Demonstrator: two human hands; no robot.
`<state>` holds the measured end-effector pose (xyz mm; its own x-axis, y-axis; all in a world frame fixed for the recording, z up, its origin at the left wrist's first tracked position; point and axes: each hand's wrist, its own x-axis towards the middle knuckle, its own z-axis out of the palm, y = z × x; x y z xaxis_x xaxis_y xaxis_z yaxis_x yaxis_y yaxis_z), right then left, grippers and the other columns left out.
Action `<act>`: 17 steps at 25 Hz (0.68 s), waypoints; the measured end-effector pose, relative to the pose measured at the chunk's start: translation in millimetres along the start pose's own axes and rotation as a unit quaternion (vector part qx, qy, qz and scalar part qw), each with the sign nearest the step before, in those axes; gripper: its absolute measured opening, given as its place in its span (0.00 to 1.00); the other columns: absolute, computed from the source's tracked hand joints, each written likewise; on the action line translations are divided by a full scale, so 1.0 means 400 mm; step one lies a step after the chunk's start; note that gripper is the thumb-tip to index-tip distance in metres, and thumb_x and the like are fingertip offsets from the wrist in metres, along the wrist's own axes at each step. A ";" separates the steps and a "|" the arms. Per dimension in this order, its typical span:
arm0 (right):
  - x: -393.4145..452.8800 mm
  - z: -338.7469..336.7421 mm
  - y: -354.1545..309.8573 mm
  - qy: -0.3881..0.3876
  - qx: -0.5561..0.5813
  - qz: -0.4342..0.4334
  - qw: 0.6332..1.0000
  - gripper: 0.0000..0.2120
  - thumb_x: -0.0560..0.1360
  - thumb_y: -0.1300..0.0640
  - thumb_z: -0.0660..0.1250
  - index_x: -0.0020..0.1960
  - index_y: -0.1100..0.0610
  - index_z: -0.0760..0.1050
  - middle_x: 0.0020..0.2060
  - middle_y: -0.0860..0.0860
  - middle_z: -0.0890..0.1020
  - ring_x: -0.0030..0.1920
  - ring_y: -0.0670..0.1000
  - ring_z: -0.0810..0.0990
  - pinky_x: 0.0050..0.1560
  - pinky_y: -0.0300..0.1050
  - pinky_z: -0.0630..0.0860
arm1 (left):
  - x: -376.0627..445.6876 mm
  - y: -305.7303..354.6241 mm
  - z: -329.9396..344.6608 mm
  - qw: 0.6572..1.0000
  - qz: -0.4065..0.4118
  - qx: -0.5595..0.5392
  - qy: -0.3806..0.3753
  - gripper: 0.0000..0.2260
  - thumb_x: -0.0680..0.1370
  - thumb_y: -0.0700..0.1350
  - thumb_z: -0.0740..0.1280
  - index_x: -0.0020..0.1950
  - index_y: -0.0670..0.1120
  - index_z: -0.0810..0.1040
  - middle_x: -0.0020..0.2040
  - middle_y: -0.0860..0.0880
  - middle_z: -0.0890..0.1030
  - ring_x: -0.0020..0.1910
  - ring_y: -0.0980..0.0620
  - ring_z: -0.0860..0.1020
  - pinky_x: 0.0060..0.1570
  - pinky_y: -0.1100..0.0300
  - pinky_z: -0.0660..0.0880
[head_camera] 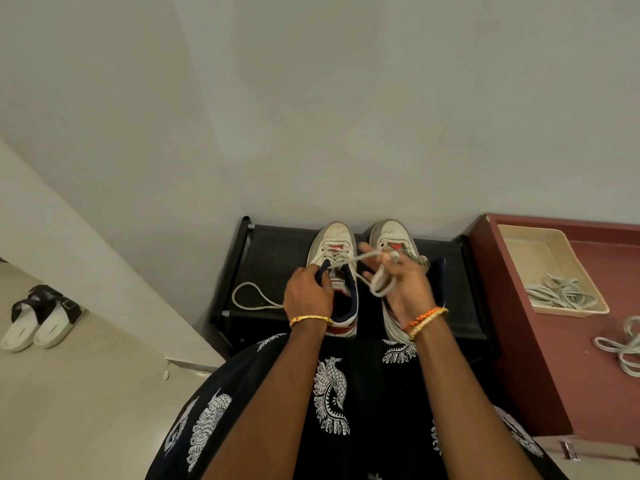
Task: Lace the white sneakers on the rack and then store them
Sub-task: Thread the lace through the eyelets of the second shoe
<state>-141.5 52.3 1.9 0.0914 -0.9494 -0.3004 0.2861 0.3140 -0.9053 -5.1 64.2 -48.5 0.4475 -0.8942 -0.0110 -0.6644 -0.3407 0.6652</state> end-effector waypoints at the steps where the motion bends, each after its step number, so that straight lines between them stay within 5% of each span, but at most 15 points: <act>1: 0.013 0.034 0.005 -0.002 0.013 -0.013 1.000 0.11 0.81 0.63 0.55 0.45 0.59 0.73 0.44 0.52 0.84 0.47 0.50 0.81 0.44 0.44 0.77 | 0.000 -0.002 0.000 1.000 -0.001 0.000 -0.004 0.10 0.79 0.47 0.63 0.54 0.44 0.79 0.49 0.45 0.78 0.47 0.48 0.77 0.41 0.60 0.69; 3: 0.037 0.099 0.017 0.028 -0.151 -0.076 0.985 0.09 0.81 0.59 0.56 0.44 0.58 0.70 0.37 0.52 0.81 0.38 0.50 0.79 0.39 0.46 0.73 | 0.001 -0.005 -0.001 1.000 0.002 -0.007 -0.005 0.10 0.79 0.47 0.64 0.54 0.44 0.79 0.49 0.45 0.78 0.47 0.48 0.77 0.41 0.59 0.72; 6: 0.058 0.138 0.055 0.033 -0.557 -0.155 0.815 0.11 0.79 0.58 0.60 0.59 0.59 0.66 0.45 0.58 0.79 0.46 0.58 0.78 0.41 0.46 0.70 | -0.001 -0.006 -0.003 1.000 0.008 -0.020 -0.006 0.09 0.79 0.45 0.63 0.55 0.44 0.79 0.50 0.46 0.79 0.47 0.49 0.77 0.43 0.59 0.73; 10: 0.051 0.153 0.068 0.019 -0.710 -0.125 0.693 0.15 0.78 0.56 0.60 0.62 0.61 0.71 0.57 0.59 0.77 0.60 0.59 0.73 0.53 0.50 0.73 | 0.004 -0.008 -0.004 1.000 0.016 -0.005 -0.010 0.09 0.79 0.41 0.60 0.54 0.45 0.80 0.49 0.45 0.78 0.47 0.47 0.77 0.41 0.59 0.71; 15: 0.036 0.146 0.047 0.007 -0.691 -0.086 0.718 0.13 0.76 0.56 0.62 0.56 0.61 0.77 0.52 0.58 0.80 0.55 0.59 0.78 0.48 0.45 0.74 | 0.005 -0.008 -0.007 1.000 0.010 -0.008 -0.009 0.09 0.79 0.45 0.62 0.55 0.45 0.79 0.50 0.45 0.78 0.47 0.48 0.77 0.41 0.59 0.70; 17: 0.015 0.108 0.038 -0.009 -0.652 -0.041 0.757 0.10 0.75 0.58 0.62 0.51 0.62 0.77 0.45 0.58 0.79 0.50 0.59 0.78 0.45 0.44 0.72 | 0.009 -0.009 -0.009 1.000 0.005 -0.008 -0.005 0.10 0.79 0.47 0.62 0.54 0.44 0.79 0.49 0.45 0.78 0.47 0.49 0.77 0.40 0.60 0.68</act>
<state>-95.2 51.1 -0.6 0.1401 -0.9621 -0.2339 -0.8929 -0.0207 -0.4499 1.1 63.4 -48.3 0.4347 -0.9005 -0.0126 -0.6591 -0.3276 0.6769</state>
